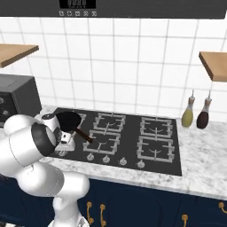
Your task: Turn off the left burner of the stove.
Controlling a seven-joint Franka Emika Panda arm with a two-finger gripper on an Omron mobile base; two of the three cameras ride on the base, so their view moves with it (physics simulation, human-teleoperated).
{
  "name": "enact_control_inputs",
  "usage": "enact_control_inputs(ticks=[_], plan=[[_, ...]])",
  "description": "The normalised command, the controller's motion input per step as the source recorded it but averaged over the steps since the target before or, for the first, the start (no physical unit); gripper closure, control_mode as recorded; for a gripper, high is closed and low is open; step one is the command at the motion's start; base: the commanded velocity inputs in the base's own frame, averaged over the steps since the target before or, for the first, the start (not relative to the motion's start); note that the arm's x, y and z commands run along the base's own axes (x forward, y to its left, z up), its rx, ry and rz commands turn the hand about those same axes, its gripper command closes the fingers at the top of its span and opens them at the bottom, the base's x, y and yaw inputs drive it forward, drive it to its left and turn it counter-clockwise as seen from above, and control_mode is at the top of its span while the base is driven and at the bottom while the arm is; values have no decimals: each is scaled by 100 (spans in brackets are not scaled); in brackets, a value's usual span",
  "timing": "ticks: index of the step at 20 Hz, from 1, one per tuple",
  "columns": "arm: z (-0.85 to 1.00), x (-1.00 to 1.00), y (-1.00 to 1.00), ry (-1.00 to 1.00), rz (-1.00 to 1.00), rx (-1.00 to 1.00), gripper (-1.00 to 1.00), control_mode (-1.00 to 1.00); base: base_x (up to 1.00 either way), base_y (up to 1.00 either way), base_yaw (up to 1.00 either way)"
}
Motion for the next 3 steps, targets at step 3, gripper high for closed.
enact_control_inputs(ticks=[3], plan=[[-38,-18,-19,-3,-28,0,100,-100,0,0,0]])
